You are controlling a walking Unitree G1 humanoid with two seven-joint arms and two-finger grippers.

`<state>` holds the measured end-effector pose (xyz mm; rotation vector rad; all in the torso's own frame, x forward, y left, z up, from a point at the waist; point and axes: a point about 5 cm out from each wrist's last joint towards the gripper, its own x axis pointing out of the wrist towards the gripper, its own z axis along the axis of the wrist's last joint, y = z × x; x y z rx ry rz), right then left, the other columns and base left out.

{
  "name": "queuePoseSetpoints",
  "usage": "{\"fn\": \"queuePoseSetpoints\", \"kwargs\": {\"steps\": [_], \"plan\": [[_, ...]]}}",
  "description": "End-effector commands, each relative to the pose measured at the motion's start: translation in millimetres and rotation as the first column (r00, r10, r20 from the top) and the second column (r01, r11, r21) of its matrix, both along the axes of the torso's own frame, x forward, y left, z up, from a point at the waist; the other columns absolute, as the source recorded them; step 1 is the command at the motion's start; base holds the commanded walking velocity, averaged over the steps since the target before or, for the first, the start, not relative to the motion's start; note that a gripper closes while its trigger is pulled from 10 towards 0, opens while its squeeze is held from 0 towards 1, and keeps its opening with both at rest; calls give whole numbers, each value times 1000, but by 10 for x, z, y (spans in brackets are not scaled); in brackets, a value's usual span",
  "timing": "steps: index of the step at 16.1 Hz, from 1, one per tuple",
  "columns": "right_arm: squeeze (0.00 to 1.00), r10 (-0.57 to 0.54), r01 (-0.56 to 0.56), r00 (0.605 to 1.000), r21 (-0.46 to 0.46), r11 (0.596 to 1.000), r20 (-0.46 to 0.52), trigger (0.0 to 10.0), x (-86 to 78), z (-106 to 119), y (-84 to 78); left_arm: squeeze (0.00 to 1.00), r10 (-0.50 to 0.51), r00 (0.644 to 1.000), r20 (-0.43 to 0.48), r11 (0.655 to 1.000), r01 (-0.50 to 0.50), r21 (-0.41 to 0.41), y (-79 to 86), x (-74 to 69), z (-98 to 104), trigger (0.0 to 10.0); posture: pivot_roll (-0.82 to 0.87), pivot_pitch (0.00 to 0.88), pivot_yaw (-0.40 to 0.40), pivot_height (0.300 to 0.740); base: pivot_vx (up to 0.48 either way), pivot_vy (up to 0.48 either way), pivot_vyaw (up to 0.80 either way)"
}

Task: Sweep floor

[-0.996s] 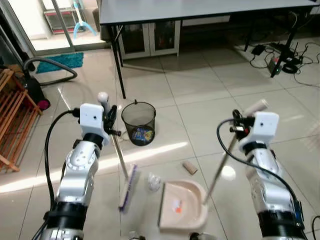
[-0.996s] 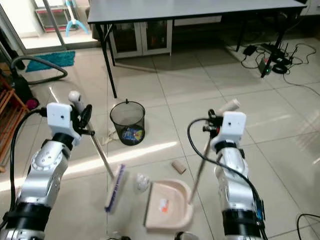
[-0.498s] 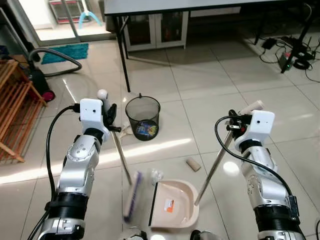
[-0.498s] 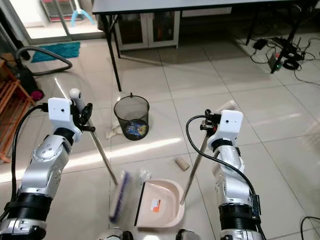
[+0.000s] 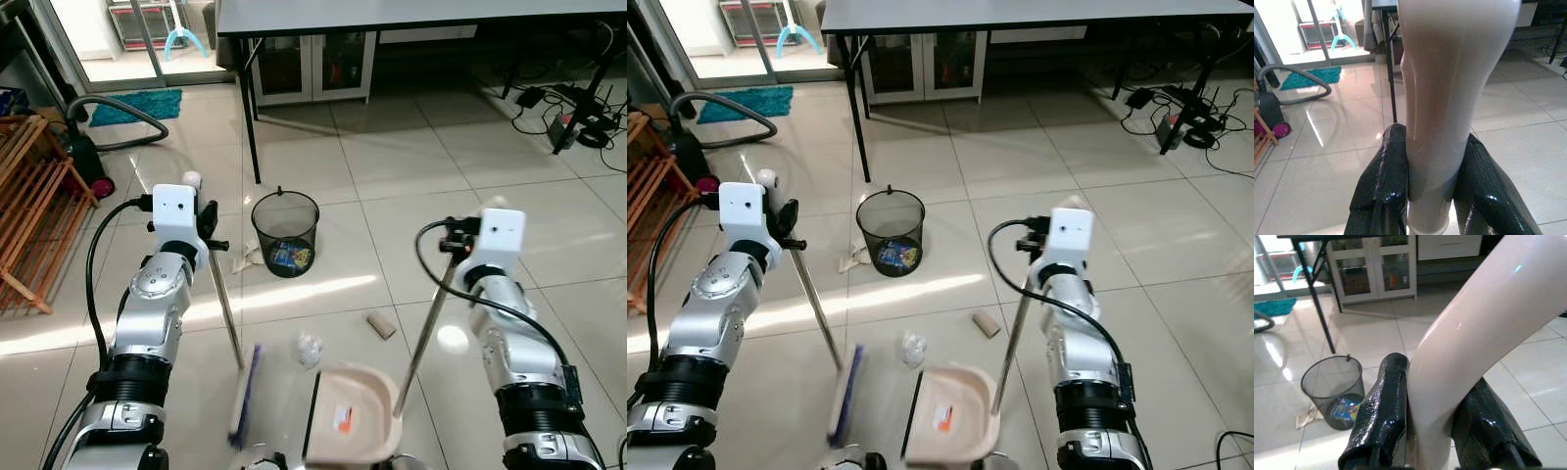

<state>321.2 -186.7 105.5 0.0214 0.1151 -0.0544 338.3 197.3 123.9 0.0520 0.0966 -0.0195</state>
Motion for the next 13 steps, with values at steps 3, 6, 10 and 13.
{"fn": "queuePoseSetpoints", "kwargs": {"steps": [3,6,10,13], "plan": [[0,-10,10,1000,-32,999,8,10000,3,41,-6,0,6,1000,-31,1000,-6,-19,-23,-9,-28,10000,46,77,27,740,0,0,0],[0,-3,3,1000,-11,1000,-3,10000,-40,-13,-32,0,-19,999,-30,999,17,-39,-49,-74,-87,10000,37,73,20,740,0,0,0],[0,-5,5,1000,52,999,-7,10000,-65,-46,-26,0,-27,999,-19,999,26,-38,-92,-102,-105,10000,24,60,28,740,0,0,0],[0,-23,23,1000,23,999,-3,10000,-83,-36,-64,0,-35,999,-41,999,34,-40,-114,-124,-135,10000,26,65,24,740,0,0,0]]}}
